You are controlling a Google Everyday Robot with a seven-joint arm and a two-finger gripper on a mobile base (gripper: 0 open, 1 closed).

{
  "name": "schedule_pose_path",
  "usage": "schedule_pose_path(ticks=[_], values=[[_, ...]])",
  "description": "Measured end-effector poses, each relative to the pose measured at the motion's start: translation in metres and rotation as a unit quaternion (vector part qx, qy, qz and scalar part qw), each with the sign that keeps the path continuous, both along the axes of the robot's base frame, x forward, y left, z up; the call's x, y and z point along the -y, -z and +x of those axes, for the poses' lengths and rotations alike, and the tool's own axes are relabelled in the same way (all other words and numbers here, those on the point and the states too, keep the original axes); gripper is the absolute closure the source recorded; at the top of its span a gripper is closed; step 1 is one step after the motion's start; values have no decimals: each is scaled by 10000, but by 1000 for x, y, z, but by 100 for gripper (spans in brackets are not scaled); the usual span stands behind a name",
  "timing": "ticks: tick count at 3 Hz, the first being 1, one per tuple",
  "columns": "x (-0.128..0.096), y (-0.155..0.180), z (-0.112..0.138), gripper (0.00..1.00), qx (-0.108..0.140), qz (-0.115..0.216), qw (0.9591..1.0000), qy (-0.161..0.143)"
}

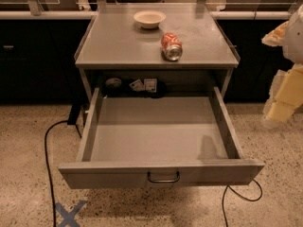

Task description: Place coke can into top drawer

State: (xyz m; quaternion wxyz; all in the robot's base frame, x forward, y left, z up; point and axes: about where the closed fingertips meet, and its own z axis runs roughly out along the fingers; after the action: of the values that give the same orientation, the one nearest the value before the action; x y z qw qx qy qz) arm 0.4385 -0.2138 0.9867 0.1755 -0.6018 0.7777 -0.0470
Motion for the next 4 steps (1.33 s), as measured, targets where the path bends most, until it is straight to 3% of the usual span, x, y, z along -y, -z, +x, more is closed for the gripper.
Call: schedule_pose_path(ticks=[1, 2, 3, 4], values=[[0, 0, 0, 0, 0, 0, 10000, -1], [-12, 13, 31, 0, 79, -61, 9997, -244], [-28, 26, 89, 0, 136, -145, 9994, -279], [-40, 32, 159, 0, 389, -335, 9986, 86]])
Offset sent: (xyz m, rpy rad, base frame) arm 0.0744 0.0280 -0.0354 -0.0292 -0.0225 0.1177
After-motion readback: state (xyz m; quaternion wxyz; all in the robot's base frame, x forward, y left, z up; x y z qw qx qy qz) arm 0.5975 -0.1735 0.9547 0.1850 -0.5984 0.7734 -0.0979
